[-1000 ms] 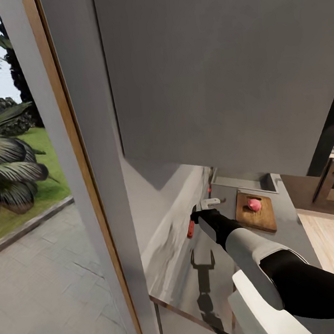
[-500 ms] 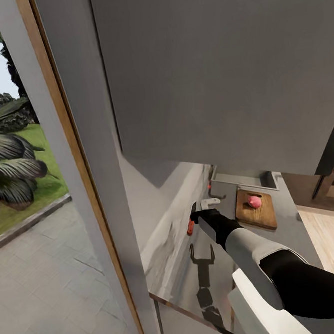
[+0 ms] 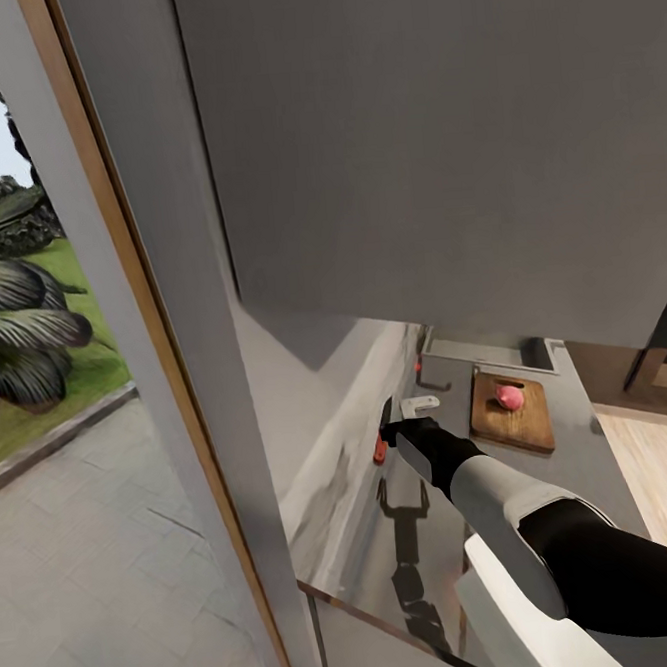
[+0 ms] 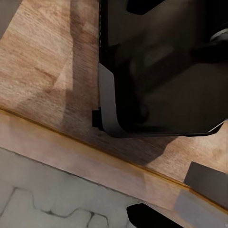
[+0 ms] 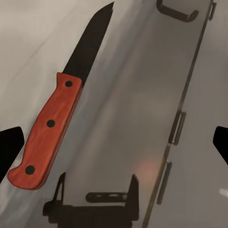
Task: In the kitchen, take the Vidalia onion out of the sink, dice it on the chopping board with the paring knife, put the diced onion into the bowl on the countertop, then place both the paring knife and the chopping board into the sink.
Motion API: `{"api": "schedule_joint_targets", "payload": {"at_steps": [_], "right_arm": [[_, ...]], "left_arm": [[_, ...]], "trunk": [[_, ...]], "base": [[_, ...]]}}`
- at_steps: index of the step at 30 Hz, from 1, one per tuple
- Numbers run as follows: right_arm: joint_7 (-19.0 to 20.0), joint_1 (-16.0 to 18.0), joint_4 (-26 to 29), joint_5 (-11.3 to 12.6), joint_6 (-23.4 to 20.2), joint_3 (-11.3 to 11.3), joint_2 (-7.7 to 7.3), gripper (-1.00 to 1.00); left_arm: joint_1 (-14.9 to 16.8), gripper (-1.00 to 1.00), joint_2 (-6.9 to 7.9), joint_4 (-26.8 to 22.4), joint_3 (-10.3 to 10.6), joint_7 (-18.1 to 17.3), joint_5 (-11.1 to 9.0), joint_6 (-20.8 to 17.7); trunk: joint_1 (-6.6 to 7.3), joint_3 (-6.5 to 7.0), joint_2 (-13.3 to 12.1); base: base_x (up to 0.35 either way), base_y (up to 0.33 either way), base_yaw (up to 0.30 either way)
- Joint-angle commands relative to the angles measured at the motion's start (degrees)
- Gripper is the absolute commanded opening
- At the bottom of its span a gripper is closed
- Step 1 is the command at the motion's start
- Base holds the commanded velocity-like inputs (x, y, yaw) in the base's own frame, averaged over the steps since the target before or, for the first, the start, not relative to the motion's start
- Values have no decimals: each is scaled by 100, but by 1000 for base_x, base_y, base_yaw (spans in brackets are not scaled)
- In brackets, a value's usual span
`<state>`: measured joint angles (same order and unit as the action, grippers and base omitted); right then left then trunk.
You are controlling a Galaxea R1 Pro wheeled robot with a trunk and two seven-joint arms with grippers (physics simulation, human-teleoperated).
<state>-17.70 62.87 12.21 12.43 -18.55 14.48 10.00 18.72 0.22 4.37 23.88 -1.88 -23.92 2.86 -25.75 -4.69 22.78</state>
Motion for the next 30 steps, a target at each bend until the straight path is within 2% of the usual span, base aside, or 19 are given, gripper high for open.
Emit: {"api": "schedule_joint_targets", "payload": {"at_steps": [1,16,30], "right_arm": [[-43,6,4,57,-26,46,0,100],[-41,8,3,57,-26,47,0,100],[-48,8,26,66,-34,49,0,100]], "left_arm": [[9,100,-3,20,48,-19,-51,30],[8,100,4,20,47,-21,-51,30],[8,100,5,20,48,-21,-51,30]], "trunk": [[-3,-22,14],[-3,-154,14],[-3,-166,14]], "base": [[0,0,0],[9,5,0],[49,28,0]]}}
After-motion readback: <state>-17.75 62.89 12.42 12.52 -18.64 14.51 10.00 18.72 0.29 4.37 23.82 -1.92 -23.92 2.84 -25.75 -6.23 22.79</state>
